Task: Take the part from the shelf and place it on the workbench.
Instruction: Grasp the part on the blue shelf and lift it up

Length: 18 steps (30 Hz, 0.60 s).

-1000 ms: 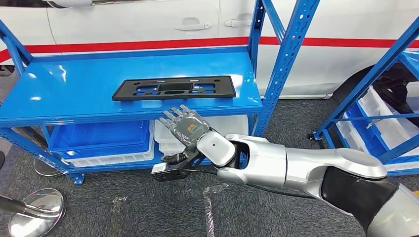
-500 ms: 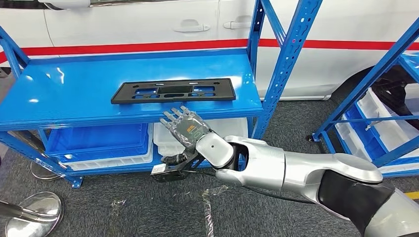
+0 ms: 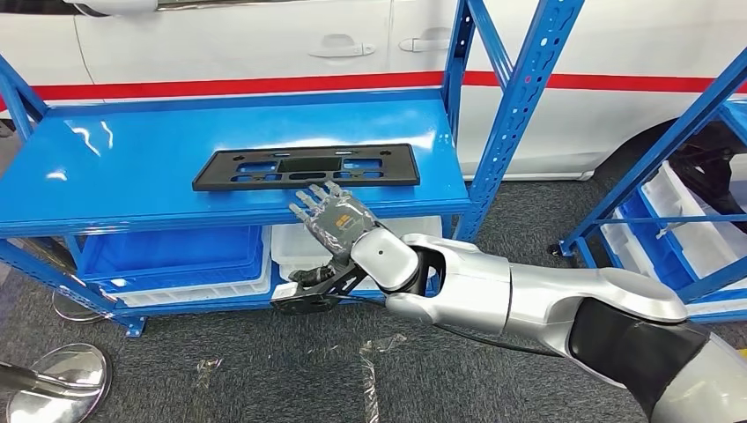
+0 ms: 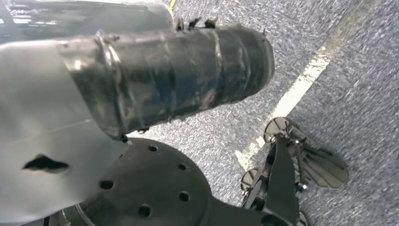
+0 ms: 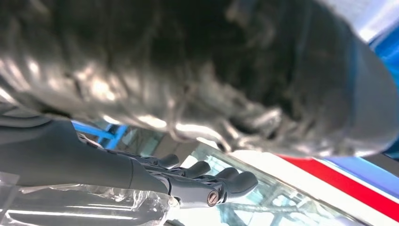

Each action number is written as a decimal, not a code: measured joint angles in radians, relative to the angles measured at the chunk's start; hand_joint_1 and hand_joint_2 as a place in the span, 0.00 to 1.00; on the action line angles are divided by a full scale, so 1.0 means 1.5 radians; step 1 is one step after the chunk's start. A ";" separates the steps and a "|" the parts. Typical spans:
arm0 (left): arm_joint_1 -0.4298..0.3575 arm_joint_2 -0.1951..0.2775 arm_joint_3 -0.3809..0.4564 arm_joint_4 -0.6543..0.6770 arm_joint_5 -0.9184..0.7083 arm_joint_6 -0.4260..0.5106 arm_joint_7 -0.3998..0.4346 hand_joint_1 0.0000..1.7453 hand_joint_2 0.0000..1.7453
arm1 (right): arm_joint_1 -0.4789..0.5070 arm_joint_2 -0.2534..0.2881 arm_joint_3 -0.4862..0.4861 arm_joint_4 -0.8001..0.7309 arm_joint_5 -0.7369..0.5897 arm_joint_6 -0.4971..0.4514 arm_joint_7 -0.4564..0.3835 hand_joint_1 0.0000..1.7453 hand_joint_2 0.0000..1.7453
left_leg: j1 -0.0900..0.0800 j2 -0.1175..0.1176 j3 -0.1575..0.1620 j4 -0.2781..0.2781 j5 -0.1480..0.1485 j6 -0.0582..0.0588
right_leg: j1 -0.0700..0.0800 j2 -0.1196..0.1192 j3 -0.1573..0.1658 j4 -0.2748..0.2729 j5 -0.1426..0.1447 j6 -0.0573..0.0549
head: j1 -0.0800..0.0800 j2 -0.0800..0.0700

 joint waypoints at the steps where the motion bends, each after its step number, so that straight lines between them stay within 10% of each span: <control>1: 0.000 0.000 0.000 0.000 0.000 0.000 0.000 0.00 0.00 | 0.000 0.000 0.000 0.000 0.000 0.001 0.000 0.00 0.00 | 0.000 0.001 -0.002 0.006 -0.006 -0.003 | -0.002 0.000 0.004 -0.003 0.000 -0.004 | -0.001 0.000; 5: 0.000 0.000 0.000 0.000 0.000 0.000 0.000 0.00 0.00 | -0.004 0.000 0.000 0.000 -0.002 0.004 0.000 0.00 0.00 | 0.002 0.002 -0.077 0.147 -0.061 -0.012 | -0.003 -0.002 0.013 -0.007 -0.004 -0.015 | -0.008 0.000; 7: 0.001 0.001 0.000 0.000 0.000 -0.001 0.000 0.00 0.00 | -0.003 0.001 0.001 0.000 -0.002 0.007 0.000 0.00 0.00 | 0.002 0.002 -0.107 0.183 -0.056 -0.013 | -0.003 -0.002 0.015 -0.006 -0.008 -0.016 | -0.008 0.000; 11: 0.001 0.001 0.000 0.000 0.000 -0.001 -0.002 0.00 0.00 | -0.004 0.002 0.001 0.001 -0.003 0.008 -0.001 0.00 0.00 | 0.002 0.002 -0.051 0.043 0.025 -0.010 | -0.003 0.000 0.022 0.002 -0.020 -0.008 | -0.008 0.000; 18: 0.001 0.002 0.001 0.000 0.000 -0.001 -0.002 0.00 0.00 | -0.010 0.004 0.001 0.001 -0.009 0.007 -0.001 0.00 0.00 | 0.002 0.001 -0.021 -0.003 0.026 0.018 | -0.002 -0.001 0.006 0.044 -0.052 0.014 | -0.005 0.000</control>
